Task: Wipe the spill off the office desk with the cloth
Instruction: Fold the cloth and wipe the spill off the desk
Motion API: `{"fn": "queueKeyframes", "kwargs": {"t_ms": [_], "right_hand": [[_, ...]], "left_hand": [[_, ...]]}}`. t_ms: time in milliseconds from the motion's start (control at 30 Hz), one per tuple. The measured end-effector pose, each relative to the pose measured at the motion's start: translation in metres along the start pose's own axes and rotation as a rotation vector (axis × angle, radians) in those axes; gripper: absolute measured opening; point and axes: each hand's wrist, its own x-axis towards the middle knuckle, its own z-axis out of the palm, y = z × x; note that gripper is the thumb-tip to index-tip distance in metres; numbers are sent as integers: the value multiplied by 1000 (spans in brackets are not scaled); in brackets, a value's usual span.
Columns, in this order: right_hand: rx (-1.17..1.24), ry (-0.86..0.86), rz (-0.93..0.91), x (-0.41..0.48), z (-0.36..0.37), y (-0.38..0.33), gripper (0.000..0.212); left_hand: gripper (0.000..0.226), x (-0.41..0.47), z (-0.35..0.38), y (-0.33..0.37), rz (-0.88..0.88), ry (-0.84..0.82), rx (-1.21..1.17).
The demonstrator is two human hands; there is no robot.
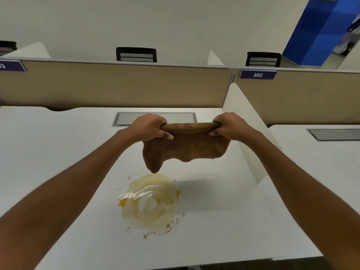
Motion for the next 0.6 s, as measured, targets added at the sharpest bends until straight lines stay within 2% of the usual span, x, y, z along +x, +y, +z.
{"fn": "queueKeyframes", "kwargs": {"t_ms": [167, 267, 333, 467, 533, 600], "right_hand": [[89, -68, -22, -26, -11, -18, 13], [72, -183, -17, -10, 8, -18, 28], [65, -283, 0, 11, 40, -15, 33], [52, -460, 54, 66, 131, 0, 30], [14, -444, 112, 90, 174, 10, 29], [-47, -355, 196, 106, 200, 16, 28]], "left_hand": [[54, -24, -20, -2, 67, -23, -79], [52, -23, -11, -20, 32, -84, -81], [44, -18, 16, -42, -25, -170, -60], [35, -4, 100, -96, -208, -351, 0], [30, 3, 136, -123, -294, -374, 16], [20, 10, 157, -142, -361, -325, -12]]}}
